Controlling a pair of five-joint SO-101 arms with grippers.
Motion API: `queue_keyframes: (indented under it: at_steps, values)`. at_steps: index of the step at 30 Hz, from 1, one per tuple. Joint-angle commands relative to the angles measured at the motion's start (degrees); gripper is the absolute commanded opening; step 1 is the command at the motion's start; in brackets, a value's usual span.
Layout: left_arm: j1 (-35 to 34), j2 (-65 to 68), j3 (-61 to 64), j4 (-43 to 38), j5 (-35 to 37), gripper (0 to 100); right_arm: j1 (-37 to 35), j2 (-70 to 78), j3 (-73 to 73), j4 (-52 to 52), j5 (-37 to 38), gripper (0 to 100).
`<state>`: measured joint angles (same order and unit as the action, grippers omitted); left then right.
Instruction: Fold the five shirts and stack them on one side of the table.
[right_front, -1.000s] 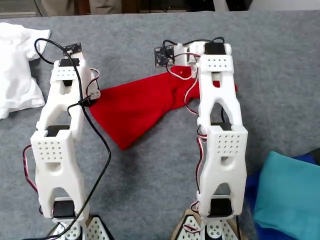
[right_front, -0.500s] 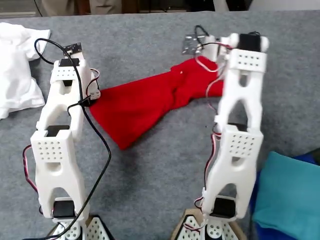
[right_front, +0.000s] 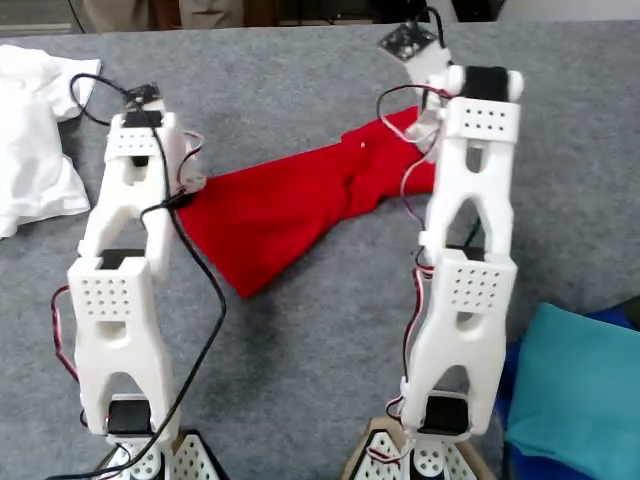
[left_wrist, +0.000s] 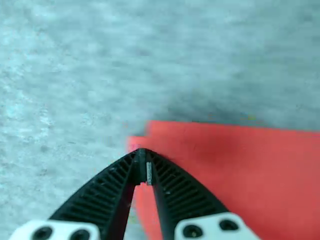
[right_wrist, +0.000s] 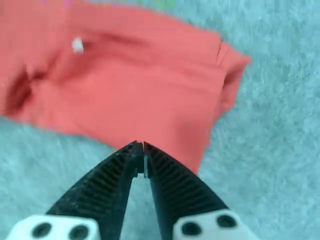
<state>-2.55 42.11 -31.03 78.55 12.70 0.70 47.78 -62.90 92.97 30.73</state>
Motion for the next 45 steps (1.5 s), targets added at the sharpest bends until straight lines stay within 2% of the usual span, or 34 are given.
queue_keyframes:
  at_steps: [1, 5, 8, 16, 18, 23, 29, 32, 37, 45]
  values:
    - [5.6, 0.4, -5.5, 4.5, 4.0, 2, -2.8, -0.3, -1.3, -1.6, -1.8, 1.2]
    - [10.6, 1.8, -8.4, 14.9, 5.5, 2, -3.0, -1.2, -2.5, 4.7, -1.7, 1.6]
    - [13.7, 1.7, -9.7, 21.0, 5.5, 2, -2.4, -1.5, -3.6, 8.0, 1.2, 3.0]
    - [14.5, 1.9, -6.7, 22.1, 8.9, 2, 0.7, 1.9, -3.6, 2.6, 2.6, 3.0]
    - [13.0, 2.1, -6.9, 21.5, 8.9, 2, 0.7, 4.0, -3.7, 1.9, 2.6, 3.0]
    - [6.3, 2.9, -6.6, 13.5, 7.7, 2, 0.5, 7.6, -3.8, -0.9, 2.5, 3.0]
    - [-1.1, 10.2, -9.1, 8.0, 0.4, 2, 0.7, 9.2, -3.8, -4.0, 2.4, 3.0]
    - [-1.8, 11.2, -15.1, 8.1, -0.4, 2, 0.7, 9.3, -3.8, -4.7, 2.6, 3.0]
    - [-2.0, 15.3, -23.1, 1.1, -0.4, 2, 0.6, 9.4, -3.8, -4.7, 2.6, 3.0]
    - [-2.1, 20.9, -39.6, 0.2, -0.5, 2, 0.7, 9.5, -3.8, -5.5, 2.6, 3.0]
